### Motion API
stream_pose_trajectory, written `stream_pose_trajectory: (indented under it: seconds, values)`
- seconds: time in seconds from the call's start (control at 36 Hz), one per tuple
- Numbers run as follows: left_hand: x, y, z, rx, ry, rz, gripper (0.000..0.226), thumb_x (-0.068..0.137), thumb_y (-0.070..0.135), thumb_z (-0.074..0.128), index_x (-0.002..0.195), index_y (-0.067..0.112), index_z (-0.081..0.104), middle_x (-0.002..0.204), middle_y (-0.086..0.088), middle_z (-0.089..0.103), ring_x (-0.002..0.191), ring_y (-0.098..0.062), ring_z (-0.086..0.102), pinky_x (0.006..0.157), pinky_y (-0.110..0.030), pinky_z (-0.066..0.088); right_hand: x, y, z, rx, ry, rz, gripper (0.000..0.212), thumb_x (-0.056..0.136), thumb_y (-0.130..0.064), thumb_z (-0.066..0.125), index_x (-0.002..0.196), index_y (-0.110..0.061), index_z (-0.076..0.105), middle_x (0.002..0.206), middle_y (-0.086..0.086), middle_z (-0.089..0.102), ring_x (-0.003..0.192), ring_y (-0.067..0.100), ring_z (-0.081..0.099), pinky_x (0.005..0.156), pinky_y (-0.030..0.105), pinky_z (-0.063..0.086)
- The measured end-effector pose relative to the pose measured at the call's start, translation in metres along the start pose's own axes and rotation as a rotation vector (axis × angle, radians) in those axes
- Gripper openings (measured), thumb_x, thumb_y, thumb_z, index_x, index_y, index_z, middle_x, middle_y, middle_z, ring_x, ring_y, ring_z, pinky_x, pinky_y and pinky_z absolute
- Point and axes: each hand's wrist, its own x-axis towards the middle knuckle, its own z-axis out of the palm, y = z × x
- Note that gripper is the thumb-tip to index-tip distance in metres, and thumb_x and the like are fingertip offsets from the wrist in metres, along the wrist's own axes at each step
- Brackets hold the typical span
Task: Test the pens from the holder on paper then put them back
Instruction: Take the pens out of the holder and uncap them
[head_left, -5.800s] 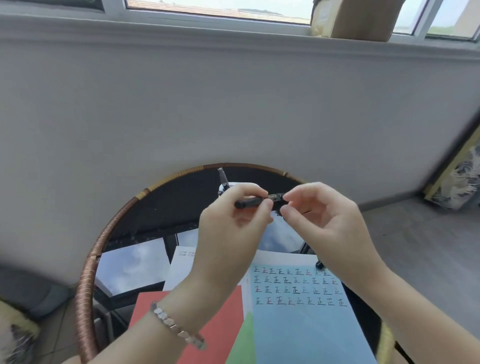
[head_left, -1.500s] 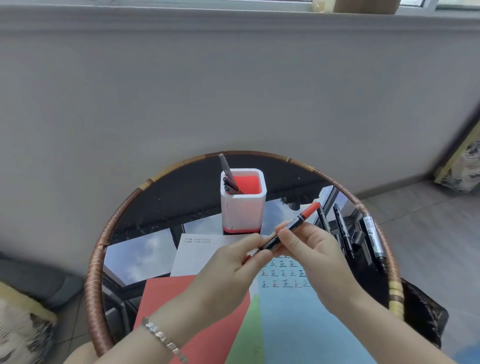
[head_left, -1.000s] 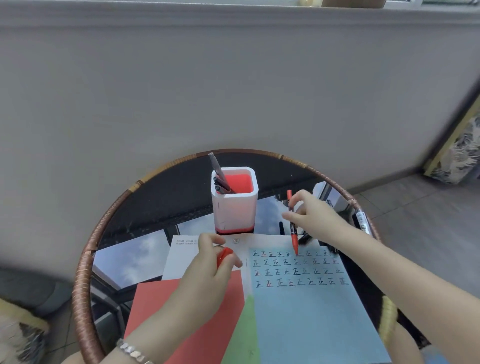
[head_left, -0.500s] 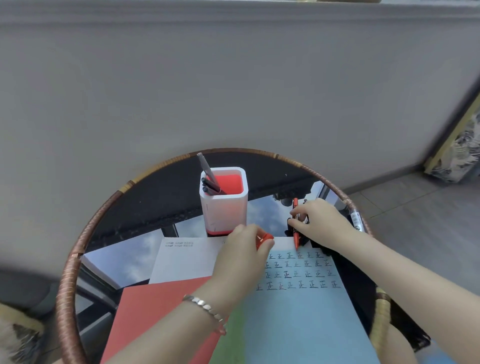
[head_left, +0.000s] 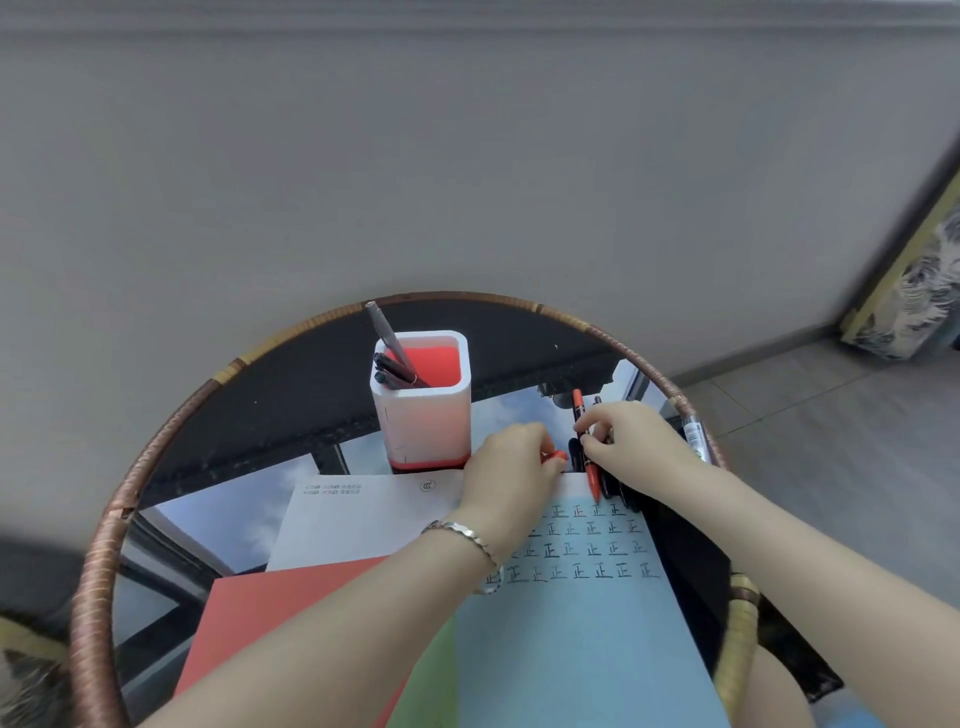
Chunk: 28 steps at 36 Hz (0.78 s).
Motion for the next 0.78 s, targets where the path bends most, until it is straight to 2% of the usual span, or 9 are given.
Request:
stream_pose_trajectory:
  seconds: [0.11,0.19,0.28,0.39,0.44,0.5,0.56,0.67,0.78]
  values:
    - [-0.002,-0.001,-0.004,0.022,-0.059,0.055,0.022,0.092,0.035,0.051,0.099,0.016,0.06,0.105,-0.002,0.059,0.093,-0.021,0.055,0.076,-0.034,0.047,-0.002,-0.003,-0.002,-0.019,-0.01,-0.007,0.026,0.087,-0.015,0.05,0.11,-0.016,0.063,0.088,0.0,0.062,0.069,0.009,0.047,0.059,0.022,0.037]
    - [-0.013,-0.009,-0.02,0.028,0.0,0.101,0.026,0.092,0.034,0.049,0.111,0.019,0.058,0.112,0.003,0.057,0.095,-0.018,0.055,0.076,-0.03,0.045,-0.004,-0.017,-0.008,-0.013,0.051,-0.081,0.025,0.088,-0.016,0.05,0.109,-0.015,0.063,0.098,0.003,0.064,0.085,0.011,0.046,0.07,0.023,0.036]
    - [-0.029,-0.022,-0.043,-0.057,0.094,0.119,0.024,0.092,0.028,0.049,0.114,0.024,0.056,0.108,0.009,0.057,0.093,-0.009,0.055,0.079,-0.028,0.046,-0.006,-0.049,-0.016,0.072,0.146,-0.209,0.019,0.088,-0.017,0.053,0.102,-0.014,0.066,0.087,-0.001,0.06,0.087,0.012,0.047,0.077,0.026,0.039]
    - [-0.051,-0.046,-0.074,-0.151,0.159,0.062,0.017,0.09,0.022,0.052,0.104,0.021,0.061,0.092,0.012,0.06,0.085,-0.003,0.056,0.08,-0.029,0.048,-0.005,-0.106,-0.021,0.125,0.211,-0.371,0.013,0.085,-0.023,0.06,0.093,-0.015,0.068,0.071,-0.009,0.051,0.075,0.012,0.046,0.072,0.027,0.04]
    - [-0.061,-0.061,-0.088,-0.148,0.179,0.02,0.016,0.089,0.02,0.052,0.102,0.022,0.062,0.087,0.018,0.059,0.083,0.004,0.054,0.077,-0.023,0.047,-0.004,-0.131,-0.019,0.122,0.19,-0.431,0.016,0.085,-0.028,0.061,0.092,-0.016,0.067,0.071,-0.009,0.05,0.075,0.012,0.045,0.071,0.027,0.039]
    - [-0.07,-0.076,-0.1,-0.147,0.198,-0.024,0.016,0.089,0.019,0.052,0.1,0.025,0.062,0.085,0.021,0.058,0.083,0.011,0.052,0.068,-0.009,0.042,-0.002,-0.15,-0.014,0.085,0.17,-0.445,0.019,0.085,-0.034,0.059,0.093,-0.018,0.066,0.077,-0.005,0.053,0.081,0.015,0.047,0.072,0.029,0.04]
    - [-0.077,-0.088,-0.11,-0.146,0.21,-0.084,0.016,0.089,0.018,0.051,0.1,0.027,0.06,0.085,0.021,0.058,0.08,0.01,0.052,0.062,-0.003,0.038,0.003,-0.164,-0.005,0.026,0.175,-0.425,0.019,0.086,-0.037,0.058,0.088,-0.019,0.064,0.079,-0.003,0.054,0.081,0.017,0.049,0.068,0.03,0.041]
    - [-0.085,-0.102,-0.124,-0.183,0.232,-0.145,0.016,0.089,0.017,0.052,0.1,0.026,0.06,0.087,0.017,0.06,0.082,0.007,0.053,0.062,-0.004,0.038,0.012,-0.173,0.013,0.001,0.222,-0.356,0.022,0.085,-0.036,0.058,0.079,-0.016,0.066,0.078,0.0,0.062,0.073,0.017,0.052,0.049,0.023,0.034]
    - [-0.089,-0.101,-0.129,-0.245,0.254,-0.146,0.017,0.088,0.016,0.053,0.098,0.029,0.058,0.089,0.014,0.061,0.082,0.007,0.055,0.062,-0.007,0.04,0.008,-0.17,0.013,-0.012,0.304,-0.39,0.024,0.088,-0.034,0.055,0.085,-0.013,0.068,0.077,0.0,0.058,0.071,0.015,0.049,0.05,0.02,0.033]
